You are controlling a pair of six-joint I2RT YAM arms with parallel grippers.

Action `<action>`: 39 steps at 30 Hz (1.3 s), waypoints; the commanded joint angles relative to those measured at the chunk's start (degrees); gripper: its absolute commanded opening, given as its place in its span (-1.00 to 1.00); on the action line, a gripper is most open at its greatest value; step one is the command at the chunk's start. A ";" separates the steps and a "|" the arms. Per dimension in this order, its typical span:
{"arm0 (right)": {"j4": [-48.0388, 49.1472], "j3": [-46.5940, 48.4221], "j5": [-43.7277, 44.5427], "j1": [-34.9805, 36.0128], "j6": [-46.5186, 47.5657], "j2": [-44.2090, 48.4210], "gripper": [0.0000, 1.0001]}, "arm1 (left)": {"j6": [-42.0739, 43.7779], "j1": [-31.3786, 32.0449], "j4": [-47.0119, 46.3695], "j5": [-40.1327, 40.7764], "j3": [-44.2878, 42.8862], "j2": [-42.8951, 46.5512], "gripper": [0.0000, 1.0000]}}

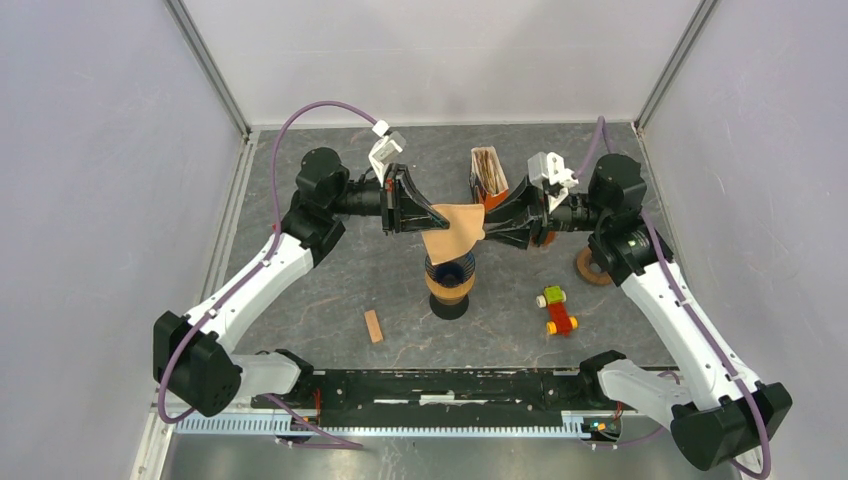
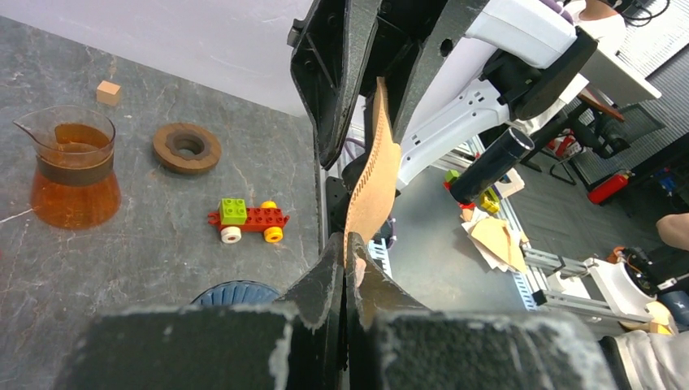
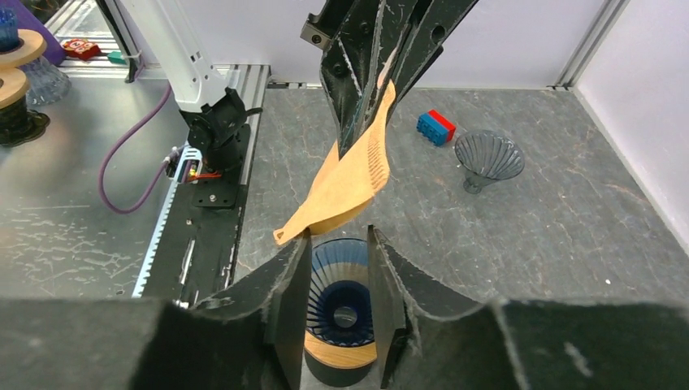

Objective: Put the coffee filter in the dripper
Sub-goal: Pick up the coffee filter from the coffee filter holder.

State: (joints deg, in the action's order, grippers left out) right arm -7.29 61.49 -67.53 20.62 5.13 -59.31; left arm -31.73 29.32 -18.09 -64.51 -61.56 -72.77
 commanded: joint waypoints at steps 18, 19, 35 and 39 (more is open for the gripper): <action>2.13 1.01 1.96 -0.67 -2.27 -0.20 -0.16 | 9.44 -0.32 5.52 1.09 -2.95 0.32 -0.95; 1.75 1.14 2.17 -0.67 -1.83 -0.20 -0.17 | 9.45 -0.32 5.52 1.04 -2.95 0.34 -0.95; -9.84 5.24 2.94 -1.04 11.33 -0.70 -0.23 | 4.34 -0.39 -1.24 -2.70 -0.89 0.86 -0.96; -12.57 7.37 2.99 -1.14 13.62 -1.33 -0.22 | 4.51 -0.38 -1.24 -3.43 -0.08 1.31 -0.96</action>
State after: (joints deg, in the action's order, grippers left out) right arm -15.90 64.60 -65.23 19.75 13.65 -60.20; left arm -25.52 29.32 -16.47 -65.58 -62.41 -72.77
